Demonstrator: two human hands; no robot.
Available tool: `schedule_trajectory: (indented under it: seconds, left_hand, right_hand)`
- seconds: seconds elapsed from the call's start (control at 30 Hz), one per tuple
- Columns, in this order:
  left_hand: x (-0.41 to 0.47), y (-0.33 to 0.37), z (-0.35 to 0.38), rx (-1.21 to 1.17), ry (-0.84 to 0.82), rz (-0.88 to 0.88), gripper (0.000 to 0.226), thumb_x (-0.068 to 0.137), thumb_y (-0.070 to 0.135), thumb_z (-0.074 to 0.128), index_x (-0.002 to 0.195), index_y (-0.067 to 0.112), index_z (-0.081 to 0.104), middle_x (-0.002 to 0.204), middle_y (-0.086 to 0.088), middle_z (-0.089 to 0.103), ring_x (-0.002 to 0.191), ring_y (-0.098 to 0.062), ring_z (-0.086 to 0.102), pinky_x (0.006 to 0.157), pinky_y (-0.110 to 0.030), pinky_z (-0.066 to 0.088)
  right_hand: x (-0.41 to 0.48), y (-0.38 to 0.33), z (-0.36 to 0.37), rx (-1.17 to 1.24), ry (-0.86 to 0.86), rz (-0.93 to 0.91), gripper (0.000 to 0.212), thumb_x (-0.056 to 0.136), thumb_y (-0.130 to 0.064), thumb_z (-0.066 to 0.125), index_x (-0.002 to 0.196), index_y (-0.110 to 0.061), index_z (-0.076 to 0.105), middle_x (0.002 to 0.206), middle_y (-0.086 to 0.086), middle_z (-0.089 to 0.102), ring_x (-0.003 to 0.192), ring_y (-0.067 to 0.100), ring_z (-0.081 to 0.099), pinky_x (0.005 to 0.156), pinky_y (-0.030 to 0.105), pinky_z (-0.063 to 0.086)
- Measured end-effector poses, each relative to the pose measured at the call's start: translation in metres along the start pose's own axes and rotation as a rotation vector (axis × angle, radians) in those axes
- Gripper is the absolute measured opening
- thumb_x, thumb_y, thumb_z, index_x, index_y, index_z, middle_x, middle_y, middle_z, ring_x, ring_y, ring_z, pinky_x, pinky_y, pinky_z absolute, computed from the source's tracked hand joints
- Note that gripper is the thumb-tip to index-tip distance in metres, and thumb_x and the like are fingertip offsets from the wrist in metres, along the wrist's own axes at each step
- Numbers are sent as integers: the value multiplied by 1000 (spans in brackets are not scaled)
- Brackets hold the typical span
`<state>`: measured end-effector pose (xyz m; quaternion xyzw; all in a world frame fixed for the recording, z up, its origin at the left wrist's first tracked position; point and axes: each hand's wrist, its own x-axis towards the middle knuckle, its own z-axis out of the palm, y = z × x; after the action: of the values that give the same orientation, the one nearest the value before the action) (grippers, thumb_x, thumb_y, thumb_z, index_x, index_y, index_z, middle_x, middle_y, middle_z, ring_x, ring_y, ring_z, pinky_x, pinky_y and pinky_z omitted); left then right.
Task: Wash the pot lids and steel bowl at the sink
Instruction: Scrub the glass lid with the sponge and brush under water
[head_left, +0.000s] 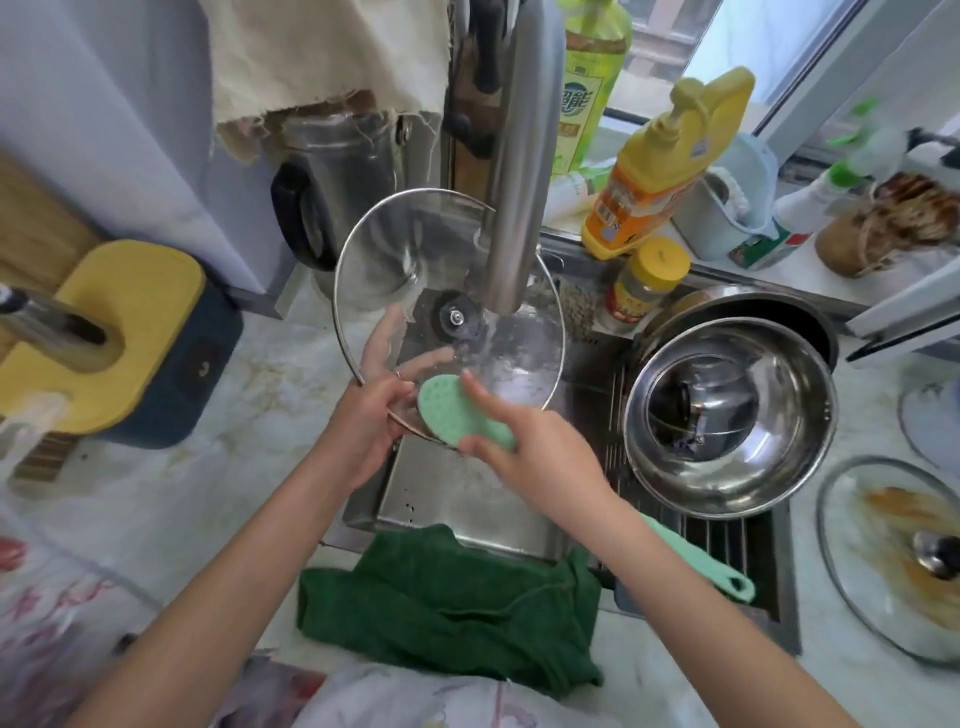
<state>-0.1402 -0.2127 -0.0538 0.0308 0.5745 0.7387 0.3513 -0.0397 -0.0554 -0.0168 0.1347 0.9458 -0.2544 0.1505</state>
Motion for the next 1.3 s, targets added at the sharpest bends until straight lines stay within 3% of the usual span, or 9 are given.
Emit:
schedule_trajectory:
  seconds: [0.13, 0.23, 0.4, 0.5, 0.77, 0.87, 1.03, 1.13, 1.3]
  left_hand:
    - [-5, -6, 1, -95, 31, -38, 74, 95, -10, 26, 150, 39, 19, 127, -15, 62, 96, -31, 70, 62, -40, 61]
    - [-6, -11, 4, -99, 100, -51, 74, 93, -9, 27, 150, 37, 21, 127, -17, 62, 94, -30, 65, 60, -35, 60]
    - [-10, -14, 7, -158, 143, -68, 77, 90, -8, 31, 149, 38, 20, 129, -17, 60, 101, -37, 67, 73, -57, 54]
    - [-11, -15, 7, -162, 161, -76, 81, 81, -1, 39, 150, 37, 22, 129, -18, 61, 105, -39, 62, 74, -52, 56]
    - [-15, -16, 15, -165, 162, -83, 76, 89, -11, 28, 148, 36, 27, 130, -16, 60, 94, -28, 67, 58, -39, 60]
    - [-15, -17, 18, -189, 150, -95, 79, 89, -13, 25, 150, 37, 22, 130, -18, 59, 100, -34, 64, 60, -43, 60]
    - [-18, -13, 17, -177, 169, -110, 76, 88, -10, 26, 149, 34, 26, 125, -17, 63, 101, -31, 65, 65, -44, 59]
    - [-23, -9, 7, -189, 135, -123, 77, 87, -12, 26, 149, 35, 27, 126, -21, 62, 104, -43, 63, 71, -58, 54]
    - [-37, -9, -2, -241, 136, -157, 70, 87, -12, 23, 143, 28, 35, 105, -20, 71, 83, -38, 71, 58, -49, 58]
  right_hand:
    - [11, 24, -7, -132, 95, 194, 60, 95, -50, 48, 146, -53, 17, 103, 5, 66, 94, 27, 64, 67, 34, 45]
    - [-3, 2, 7, -86, 13, 43, 61, 93, -52, 50, 144, -56, 16, 82, 1, 61, 82, 25, 64, 63, 34, 46]
    - [6, 24, -3, -188, 110, 159, 60, 95, -49, 48, 146, -53, 17, 104, 5, 68, 93, 26, 65, 66, 34, 44]
    - [-6, 5, 9, -162, 24, 35, 60, 94, -51, 50, 145, -55, 18, 102, 6, 69, 96, 28, 64, 67, 34, 43]
    - [-11, 3, 9, -145, 7, 36, 61, 94, -49, 51, 145, -54, 19, 105, 7, 68, 99, 29, 63, 69, 34, 43]
    - [1, 17, -1, -157, 85, 155, 60, 95, -46, 50, 146, -51, 20, 108, 7, 67, 98, 28, 63, 66, 33, 40]
    - [-10, 1, 11, 35, -6, 35, 62, 89, -48, 59, 141, -57, 26, 100, 7, 70, 97, 29, 64, 68, 34, 43]
    - [19, 34, 2, -44, 80, 166, 59, 93, -46, 55, 144, -53, 25, 105, 7, 68, 100, 29, 63, 67, 34, 41]
    - [68, 73, 9, 107, 253, 326, 64, 96, -46, 49, 152, -33, 21, 123, 14, 63, 107, 35, 60, 79, 39, 46]
